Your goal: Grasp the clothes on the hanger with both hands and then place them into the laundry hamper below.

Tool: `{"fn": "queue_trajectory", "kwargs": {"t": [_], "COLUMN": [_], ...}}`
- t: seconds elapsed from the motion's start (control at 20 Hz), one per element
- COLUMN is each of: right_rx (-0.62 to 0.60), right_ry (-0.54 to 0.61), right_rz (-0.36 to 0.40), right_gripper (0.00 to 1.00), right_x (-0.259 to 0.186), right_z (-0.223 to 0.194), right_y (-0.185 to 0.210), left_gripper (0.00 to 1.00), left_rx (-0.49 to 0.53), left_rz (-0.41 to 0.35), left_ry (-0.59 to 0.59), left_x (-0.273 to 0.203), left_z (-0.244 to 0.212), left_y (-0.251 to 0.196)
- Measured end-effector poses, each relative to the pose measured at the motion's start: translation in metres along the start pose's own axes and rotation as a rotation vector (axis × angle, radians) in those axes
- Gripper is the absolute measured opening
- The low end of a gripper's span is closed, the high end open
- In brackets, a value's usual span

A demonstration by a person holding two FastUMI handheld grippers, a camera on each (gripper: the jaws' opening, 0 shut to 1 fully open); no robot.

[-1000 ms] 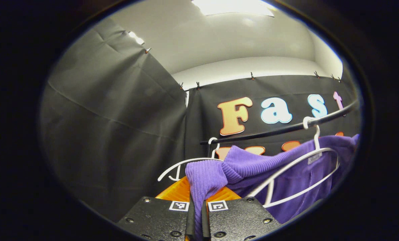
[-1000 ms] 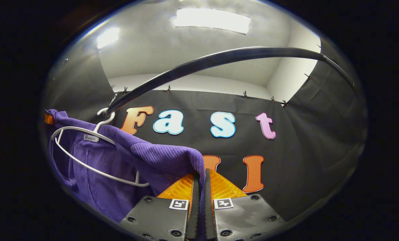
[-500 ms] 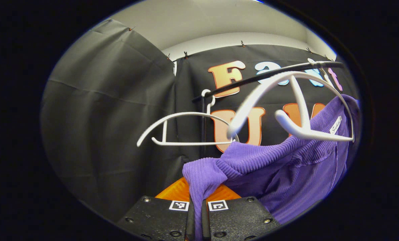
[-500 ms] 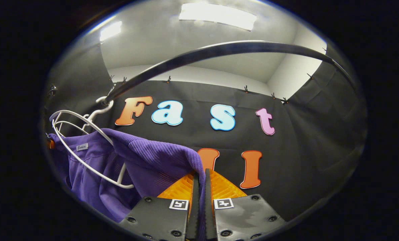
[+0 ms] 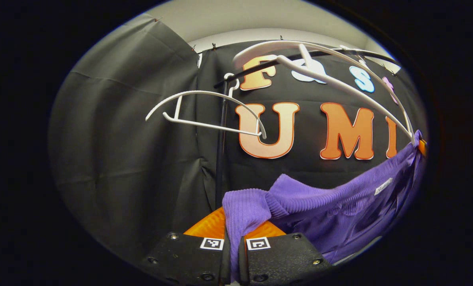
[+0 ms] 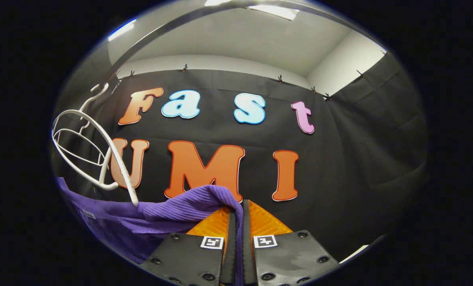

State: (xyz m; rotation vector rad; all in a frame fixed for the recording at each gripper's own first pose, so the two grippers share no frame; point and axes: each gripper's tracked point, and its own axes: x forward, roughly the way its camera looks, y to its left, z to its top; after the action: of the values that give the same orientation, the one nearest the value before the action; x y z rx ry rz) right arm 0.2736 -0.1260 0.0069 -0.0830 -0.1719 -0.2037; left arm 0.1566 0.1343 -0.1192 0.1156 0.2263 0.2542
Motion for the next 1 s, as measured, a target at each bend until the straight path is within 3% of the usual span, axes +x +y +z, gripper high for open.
{"fn": "queue_trajectory", "kwargs": {"t": [0.25,0.45,0.7,1.0], "right_rx": [-0.054,-0.075,-0.024,0.075], "right_ry": [0.013,0.044,0.143,0.312], "right_rz": [-0.011,0.012,0.174,0.333], "right_gripper": [0.15,0.14,0.14,0.14], "right_x": [-0.020,-0.043,-0.081,-0.127], "right_z": [0.001,-0.002,-0.028,-0.074], "right_y": [-0.028,-0.027,0.026,0.097], "left_gripper": [0.08,0.08,0.08,0.10], "left_rx": [0.022,0.069,0.067,-0.087], "left_rz": [-0.037,-0.080,-0.276,-0.530], "left_ry": [-0.023,-0.029,-0.012,0.153], "left_x": [-0.019,-0.030,-0.058,-0.099], "left_z": [0.013,0.017,0.001,-0.051], "left_y": [-0.018,-0.042,-0.123,-0.214]}}
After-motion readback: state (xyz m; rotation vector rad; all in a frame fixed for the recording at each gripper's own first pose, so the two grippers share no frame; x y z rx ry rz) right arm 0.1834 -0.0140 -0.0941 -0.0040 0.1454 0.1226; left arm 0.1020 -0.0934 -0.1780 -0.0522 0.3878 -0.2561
